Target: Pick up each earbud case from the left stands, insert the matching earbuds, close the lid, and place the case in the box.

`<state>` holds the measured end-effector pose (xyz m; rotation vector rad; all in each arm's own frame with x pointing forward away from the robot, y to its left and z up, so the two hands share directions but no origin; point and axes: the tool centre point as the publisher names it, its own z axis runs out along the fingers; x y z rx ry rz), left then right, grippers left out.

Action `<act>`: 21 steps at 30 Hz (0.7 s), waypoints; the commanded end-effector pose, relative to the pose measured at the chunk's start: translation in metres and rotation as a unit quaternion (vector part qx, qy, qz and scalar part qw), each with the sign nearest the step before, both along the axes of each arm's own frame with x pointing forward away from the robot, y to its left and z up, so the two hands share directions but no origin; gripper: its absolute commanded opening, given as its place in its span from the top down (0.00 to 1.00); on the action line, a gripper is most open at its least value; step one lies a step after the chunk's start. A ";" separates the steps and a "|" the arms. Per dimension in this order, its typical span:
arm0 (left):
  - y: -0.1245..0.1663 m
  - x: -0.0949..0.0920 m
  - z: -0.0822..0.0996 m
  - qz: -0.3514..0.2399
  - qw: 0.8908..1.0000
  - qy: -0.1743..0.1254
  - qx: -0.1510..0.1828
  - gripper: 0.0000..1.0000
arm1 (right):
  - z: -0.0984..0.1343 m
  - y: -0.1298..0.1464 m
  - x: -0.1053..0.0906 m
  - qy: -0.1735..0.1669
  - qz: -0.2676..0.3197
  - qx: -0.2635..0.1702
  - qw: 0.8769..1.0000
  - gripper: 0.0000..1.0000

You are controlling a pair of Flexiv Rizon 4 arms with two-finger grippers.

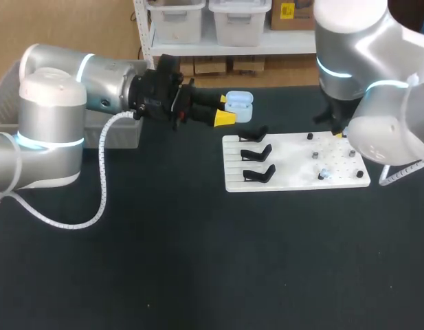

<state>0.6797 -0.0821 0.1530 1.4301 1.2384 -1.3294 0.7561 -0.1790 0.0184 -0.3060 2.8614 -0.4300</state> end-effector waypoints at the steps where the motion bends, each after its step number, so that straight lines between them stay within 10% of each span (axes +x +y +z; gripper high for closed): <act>1: 0.000 0.000 0.000 0.000 1.000 0.000 0.000 1.00 | -0.003 0.002 0.001 0.000 -0.002 -0.001 1.000 0.64; 21: 0.000 0.000 0.000 0.000 1.000 0.000 0.000 1.00 | -0.007 -0.002 0.004 -0.002 -0.007 -0.010 1.000 0.66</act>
